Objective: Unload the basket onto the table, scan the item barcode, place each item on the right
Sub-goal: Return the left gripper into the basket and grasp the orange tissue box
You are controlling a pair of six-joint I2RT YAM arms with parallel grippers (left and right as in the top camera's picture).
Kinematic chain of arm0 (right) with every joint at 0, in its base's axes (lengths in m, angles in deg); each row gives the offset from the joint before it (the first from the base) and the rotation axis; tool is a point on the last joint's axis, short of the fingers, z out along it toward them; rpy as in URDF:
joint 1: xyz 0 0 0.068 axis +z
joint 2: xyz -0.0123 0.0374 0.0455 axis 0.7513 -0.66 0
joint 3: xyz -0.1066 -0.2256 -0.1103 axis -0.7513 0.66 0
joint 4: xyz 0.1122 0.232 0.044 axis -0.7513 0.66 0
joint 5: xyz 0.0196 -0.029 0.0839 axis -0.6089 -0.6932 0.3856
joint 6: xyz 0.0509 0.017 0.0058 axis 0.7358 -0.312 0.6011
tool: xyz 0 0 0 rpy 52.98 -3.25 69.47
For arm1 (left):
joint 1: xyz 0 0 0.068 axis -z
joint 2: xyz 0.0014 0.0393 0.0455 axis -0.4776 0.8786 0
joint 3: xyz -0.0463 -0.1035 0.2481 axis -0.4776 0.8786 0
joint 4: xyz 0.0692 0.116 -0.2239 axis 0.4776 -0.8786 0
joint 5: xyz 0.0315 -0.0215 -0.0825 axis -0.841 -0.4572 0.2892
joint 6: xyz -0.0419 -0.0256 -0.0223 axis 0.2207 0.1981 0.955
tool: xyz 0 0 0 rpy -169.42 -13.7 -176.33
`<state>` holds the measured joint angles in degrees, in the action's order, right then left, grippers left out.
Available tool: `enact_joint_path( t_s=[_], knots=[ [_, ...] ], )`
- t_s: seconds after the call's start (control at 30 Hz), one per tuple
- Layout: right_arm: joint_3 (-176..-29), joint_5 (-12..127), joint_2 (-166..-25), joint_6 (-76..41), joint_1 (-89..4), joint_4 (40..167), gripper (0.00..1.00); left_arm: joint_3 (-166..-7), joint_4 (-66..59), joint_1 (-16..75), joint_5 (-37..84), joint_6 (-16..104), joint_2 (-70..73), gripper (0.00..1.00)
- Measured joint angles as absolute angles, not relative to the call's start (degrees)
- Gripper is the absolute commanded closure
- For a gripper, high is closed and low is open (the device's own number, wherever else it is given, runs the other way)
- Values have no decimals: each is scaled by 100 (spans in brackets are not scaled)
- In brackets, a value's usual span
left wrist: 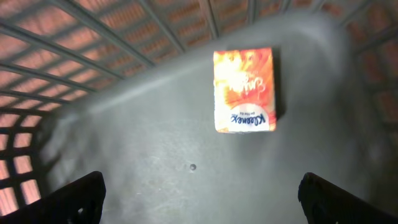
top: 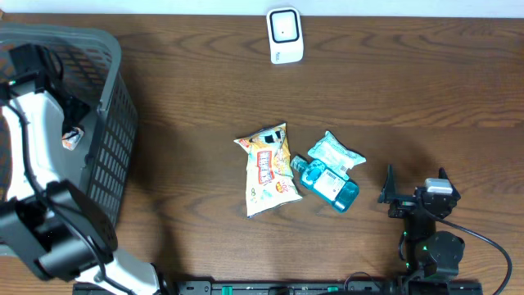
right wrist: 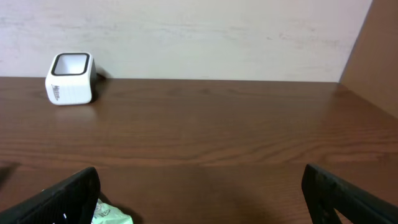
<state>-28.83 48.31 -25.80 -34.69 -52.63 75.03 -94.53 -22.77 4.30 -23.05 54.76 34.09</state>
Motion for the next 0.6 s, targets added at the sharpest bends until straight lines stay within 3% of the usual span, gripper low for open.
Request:
enact_joint_path(
  t_s=[0.6],
  knots=[
    [-2883, 4831, -2580, -3469, -5263, 7506, 1, -9453, -1418, 413, -2222, 5852, 4664, 2]
  ],
)
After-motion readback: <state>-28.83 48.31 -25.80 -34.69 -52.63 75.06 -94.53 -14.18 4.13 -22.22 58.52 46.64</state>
